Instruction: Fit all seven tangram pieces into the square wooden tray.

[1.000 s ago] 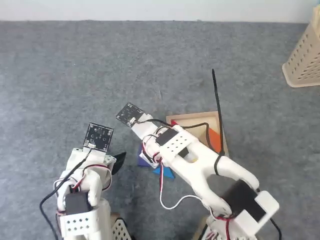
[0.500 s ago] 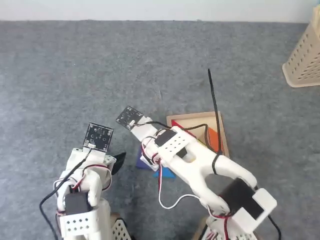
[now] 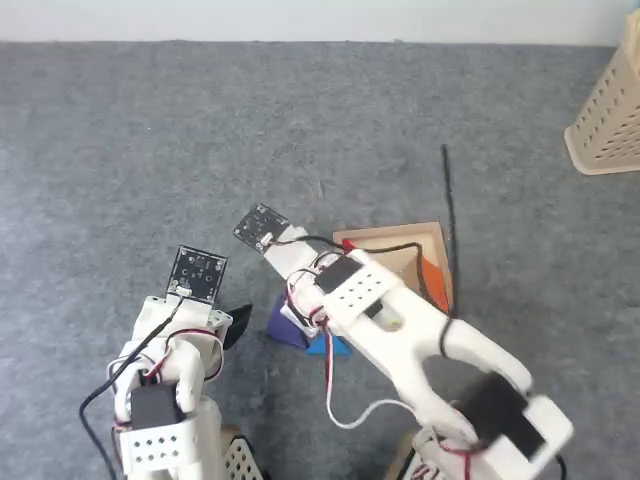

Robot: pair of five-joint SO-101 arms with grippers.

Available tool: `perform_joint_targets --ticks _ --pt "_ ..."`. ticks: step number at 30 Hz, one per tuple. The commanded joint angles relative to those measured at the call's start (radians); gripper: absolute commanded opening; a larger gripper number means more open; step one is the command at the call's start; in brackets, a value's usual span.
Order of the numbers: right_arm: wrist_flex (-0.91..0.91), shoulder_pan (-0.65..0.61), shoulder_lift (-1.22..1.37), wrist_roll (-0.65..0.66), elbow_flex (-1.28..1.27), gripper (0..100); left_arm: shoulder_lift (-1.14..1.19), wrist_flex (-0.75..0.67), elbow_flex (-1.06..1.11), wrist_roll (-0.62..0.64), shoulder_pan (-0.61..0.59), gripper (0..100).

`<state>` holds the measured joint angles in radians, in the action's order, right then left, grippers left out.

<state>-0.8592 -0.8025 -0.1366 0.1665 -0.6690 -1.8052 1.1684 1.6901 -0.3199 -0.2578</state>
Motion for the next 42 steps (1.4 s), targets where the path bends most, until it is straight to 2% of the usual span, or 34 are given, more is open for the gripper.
perform_joint_targets --ticks 1,5,8,11,17,28,33,42 --pt "-0.045 0.076 -0.143 -0.018 0.008 0.7 -0.015 0.005 -0.005 -0.002 0.002 35" --pt "-0.073 0.228 -0.223 0.012 0.009 0.7 -0.015 0.005 -0.005 -0.002 0.002 35" --pt "-0.064 0.363 -0.236 0.160 0.014 0.7 -0.015 0.005 -0.005 -0.002 0.002 35" --pt "-0.033 0.432 -0.209 0.308 0.018 0.8 -0.015 0.005 -0.005 -0.002 0.002 35" --pt "0.077 0.426 -0.079 0.324 0.041 0.9 -0.015 0.005 -0.005 -0.002 0.002 35" --pt "0.081 0.430 0.028 0.324 0.068 1.1 -0.015 0.005 -0.005 -0.002 0.002 35" --pt "0.076 0.443 0.031 0.322 0.063 6.7 -0.015 0.005 -0.005 -0.002 0.002 35" --pt "0.085 0.453 0.031 0.321 0.066 7.5 -0.015 0.005 -0.005 -0.002 0.002 35"
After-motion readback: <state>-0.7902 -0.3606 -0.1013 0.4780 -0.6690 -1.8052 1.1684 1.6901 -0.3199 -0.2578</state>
